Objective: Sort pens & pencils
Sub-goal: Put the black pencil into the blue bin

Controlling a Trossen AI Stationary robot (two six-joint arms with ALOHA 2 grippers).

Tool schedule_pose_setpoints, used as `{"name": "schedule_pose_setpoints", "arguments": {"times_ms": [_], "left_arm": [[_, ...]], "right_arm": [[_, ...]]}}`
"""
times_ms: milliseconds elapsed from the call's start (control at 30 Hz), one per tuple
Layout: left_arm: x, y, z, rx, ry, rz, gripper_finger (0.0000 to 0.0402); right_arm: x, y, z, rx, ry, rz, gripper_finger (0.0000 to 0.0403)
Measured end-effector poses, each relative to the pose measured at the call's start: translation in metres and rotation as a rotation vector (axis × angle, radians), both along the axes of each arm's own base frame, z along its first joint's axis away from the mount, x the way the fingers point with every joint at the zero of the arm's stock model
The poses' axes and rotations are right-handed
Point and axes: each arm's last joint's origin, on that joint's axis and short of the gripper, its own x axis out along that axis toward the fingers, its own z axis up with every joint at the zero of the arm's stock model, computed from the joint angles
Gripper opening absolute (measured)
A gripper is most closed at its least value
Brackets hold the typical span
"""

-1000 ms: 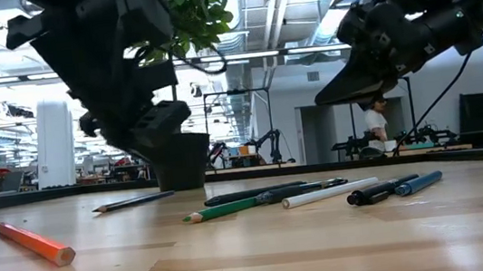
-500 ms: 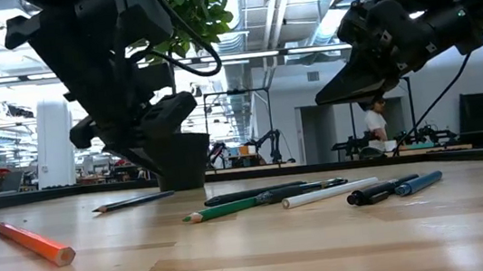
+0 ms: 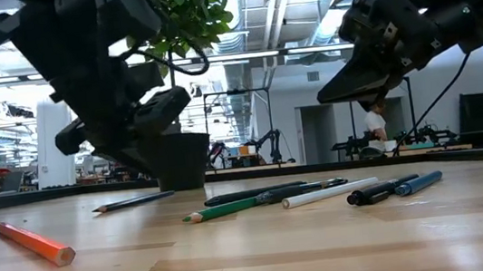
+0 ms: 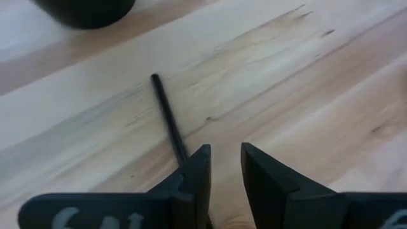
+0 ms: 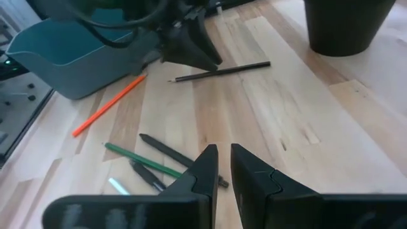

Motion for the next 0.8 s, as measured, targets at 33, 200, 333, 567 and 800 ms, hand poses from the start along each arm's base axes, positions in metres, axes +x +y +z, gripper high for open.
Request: {"name": "schedule_pose_setpoints", "arguments": {"times_ms": [33, 200, 333, 567, 800], "left_arm": [[-0.003, 0.000, -0.002, -0.001, 0.004, 0.008, 0.0077], [-0.010, 0.002, -0.010, -0.011, 0.003, 0.046, 0.0077], [-0.010, 0.000, -0.010, -0.020, -0.015, 0.050, 0.0077], [-0.009, -0.001, -0.011, -0.038, -0.023, 0.047, 0.0077], [-0.005, 0.000, -0.025, -0.008, -0.009, 0.051, 0.0077]], "right_arm": [[0.000, 0.001, 0.000, 0.000, 0.000, 0.006, 0.0066], [0.000, 0.007, 0.001, 0.014, -0.011, 0.024, 0.0066], [0.000, 0.009, 0.001, 0.039, -0.012, 0.024, 0.0066], [0.000, 0.011, 0.001, 0.050, -0.011, 0.026, 0.0066], [0.000, 0.011, 0.001, 0.049, -0.010, 0.026, 0.0066]]}}
